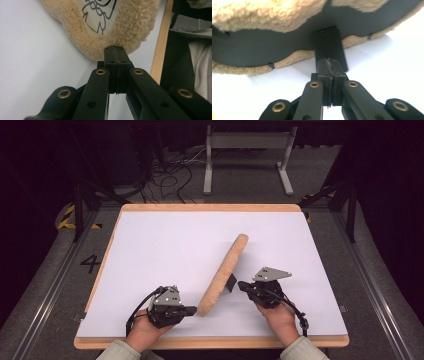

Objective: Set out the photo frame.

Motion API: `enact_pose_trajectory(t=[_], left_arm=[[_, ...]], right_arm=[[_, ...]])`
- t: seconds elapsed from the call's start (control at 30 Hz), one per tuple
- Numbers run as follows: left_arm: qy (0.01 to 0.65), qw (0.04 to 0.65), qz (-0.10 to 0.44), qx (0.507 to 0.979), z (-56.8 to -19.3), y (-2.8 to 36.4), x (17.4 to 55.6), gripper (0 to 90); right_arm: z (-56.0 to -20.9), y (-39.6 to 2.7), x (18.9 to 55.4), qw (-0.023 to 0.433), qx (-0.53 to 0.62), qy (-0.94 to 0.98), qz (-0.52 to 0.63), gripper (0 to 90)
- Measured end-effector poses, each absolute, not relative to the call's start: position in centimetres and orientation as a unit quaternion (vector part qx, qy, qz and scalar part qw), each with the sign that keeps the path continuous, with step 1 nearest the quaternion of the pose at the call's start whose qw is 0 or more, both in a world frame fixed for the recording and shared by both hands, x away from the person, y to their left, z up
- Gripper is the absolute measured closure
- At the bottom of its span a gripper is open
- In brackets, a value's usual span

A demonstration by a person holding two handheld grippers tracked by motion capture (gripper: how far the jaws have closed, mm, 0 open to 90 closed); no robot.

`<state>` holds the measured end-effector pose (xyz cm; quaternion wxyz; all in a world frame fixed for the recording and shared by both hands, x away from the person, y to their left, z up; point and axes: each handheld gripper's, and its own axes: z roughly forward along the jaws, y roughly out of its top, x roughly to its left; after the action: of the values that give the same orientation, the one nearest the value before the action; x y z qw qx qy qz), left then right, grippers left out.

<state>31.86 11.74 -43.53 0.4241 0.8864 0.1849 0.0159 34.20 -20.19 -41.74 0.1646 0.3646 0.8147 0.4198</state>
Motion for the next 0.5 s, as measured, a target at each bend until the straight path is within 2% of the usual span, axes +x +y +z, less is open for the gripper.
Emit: enact_pose_trajectory(t=[0.5], left_arm=[[0.140, 0.428, -0.016, 0.893, -43.7, 8.2, 31.4, 89.9]], right_arm=[[-40.1, -25.0, 33.5, 0.183, 0.406, 0.781, 0.437, 89.1]])
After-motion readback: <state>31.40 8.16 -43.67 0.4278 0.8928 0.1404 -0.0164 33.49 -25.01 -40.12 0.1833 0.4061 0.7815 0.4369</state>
